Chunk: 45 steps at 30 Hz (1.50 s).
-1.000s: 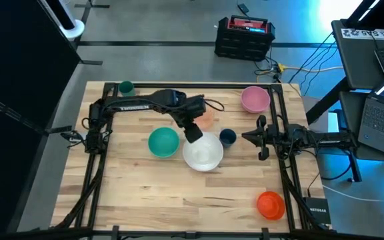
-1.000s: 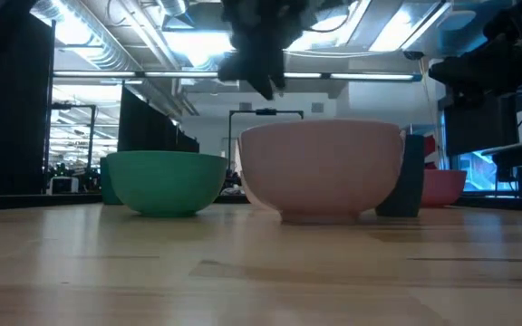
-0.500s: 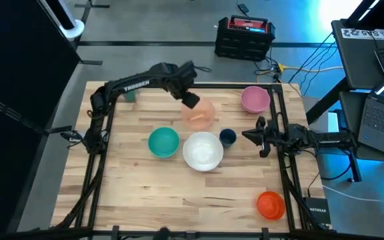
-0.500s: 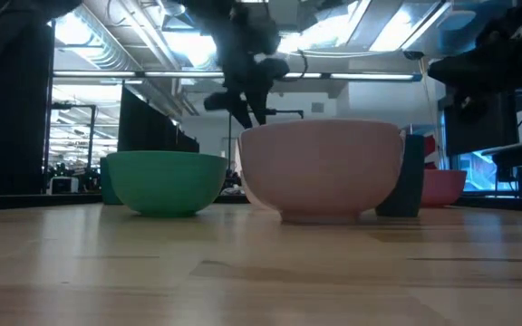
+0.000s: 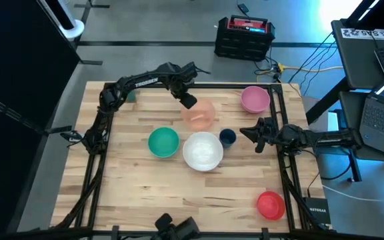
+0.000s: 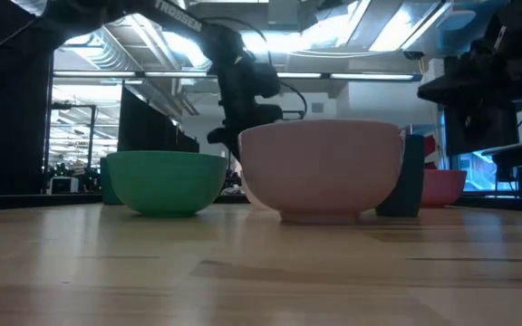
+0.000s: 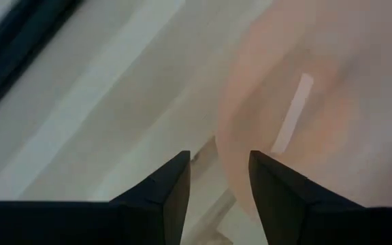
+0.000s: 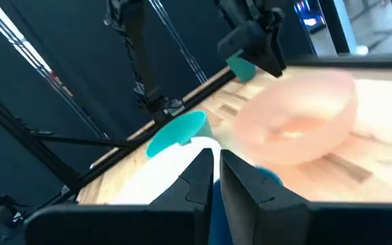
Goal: Nest bowls inside each other
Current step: Stack the light orange bowl on top of the white bowl
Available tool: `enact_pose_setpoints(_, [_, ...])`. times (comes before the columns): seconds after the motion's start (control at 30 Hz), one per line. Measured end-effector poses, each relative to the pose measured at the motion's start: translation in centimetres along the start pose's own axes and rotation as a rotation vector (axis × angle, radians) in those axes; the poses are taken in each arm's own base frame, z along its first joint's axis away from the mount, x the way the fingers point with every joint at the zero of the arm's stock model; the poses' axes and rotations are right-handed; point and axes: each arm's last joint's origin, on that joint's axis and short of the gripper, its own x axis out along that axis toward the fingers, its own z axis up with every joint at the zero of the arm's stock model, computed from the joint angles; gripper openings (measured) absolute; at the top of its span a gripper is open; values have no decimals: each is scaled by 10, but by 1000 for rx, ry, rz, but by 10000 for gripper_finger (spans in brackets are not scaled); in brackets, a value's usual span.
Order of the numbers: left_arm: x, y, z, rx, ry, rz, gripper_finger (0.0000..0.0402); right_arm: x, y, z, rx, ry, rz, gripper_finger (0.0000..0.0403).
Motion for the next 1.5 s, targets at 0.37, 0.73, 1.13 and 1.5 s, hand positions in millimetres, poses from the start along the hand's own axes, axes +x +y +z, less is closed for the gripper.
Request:
enact_pose_setpoints(0.37, [35,-15,1,70,29,-5,88,3,-2,-5,-1,48,-31,12])
enact_pose_setpoints(0.73, [36,-31,5,141,64,4,3,4,-2,-6,13,65,-20,12])
enact_pose_setpoints(1.13, [-114,-63,-6,166,-133,-45,0,3,0,-9,7,162,79,12])
enact_pose_setpoints(1.5, [-74,-160,-43,265,6,-92,0,3,1,-12,0,219,131,12])
